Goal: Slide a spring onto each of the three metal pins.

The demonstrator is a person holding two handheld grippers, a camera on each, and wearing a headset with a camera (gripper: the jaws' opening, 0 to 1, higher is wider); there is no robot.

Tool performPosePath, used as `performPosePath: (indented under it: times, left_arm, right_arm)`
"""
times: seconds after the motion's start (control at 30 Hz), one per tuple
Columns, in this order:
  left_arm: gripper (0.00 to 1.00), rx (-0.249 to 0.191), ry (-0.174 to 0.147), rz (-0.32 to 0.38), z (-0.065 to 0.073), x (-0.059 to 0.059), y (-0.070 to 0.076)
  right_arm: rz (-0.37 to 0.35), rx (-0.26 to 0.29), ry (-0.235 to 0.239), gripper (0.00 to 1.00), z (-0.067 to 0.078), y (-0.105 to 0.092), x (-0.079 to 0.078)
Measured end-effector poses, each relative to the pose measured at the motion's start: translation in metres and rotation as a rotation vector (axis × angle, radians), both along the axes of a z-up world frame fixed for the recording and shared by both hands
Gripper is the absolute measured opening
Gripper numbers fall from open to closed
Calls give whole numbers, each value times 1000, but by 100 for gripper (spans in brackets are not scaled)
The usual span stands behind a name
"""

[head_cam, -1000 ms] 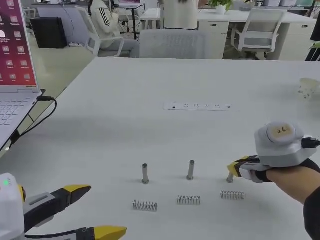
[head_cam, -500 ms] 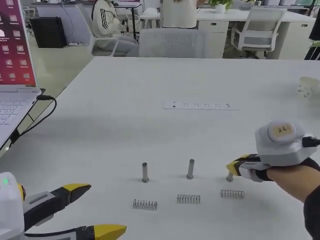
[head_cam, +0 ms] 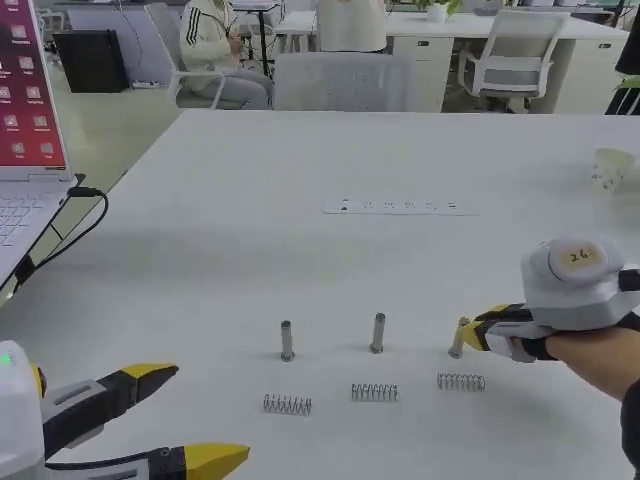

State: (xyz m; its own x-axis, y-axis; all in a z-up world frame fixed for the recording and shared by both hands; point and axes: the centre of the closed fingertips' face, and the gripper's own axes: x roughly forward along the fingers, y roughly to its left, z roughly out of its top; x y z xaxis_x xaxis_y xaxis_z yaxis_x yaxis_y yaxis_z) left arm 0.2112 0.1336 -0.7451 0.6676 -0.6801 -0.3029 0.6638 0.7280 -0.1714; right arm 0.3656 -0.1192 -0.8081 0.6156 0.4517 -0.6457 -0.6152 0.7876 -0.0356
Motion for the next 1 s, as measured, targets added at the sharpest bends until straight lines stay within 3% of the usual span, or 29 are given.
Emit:
performPosePath:
  times: [0.33, 0.47, 1.0]
  left_arm:
    - [69, 5, 1, 1, 0, 0, 1]
    - [69, 6, 2, 2, -1, 0, 1]
    - [69, 8, 8, 2, -2, 1, 0]
  right_arm:
    - [31, 13, 33, 16, -5, -8, -18]
    - [64, -6, 46, 16, -10, -8, -26]
    - [167, -22, 107, 16, -31, 1, -39]
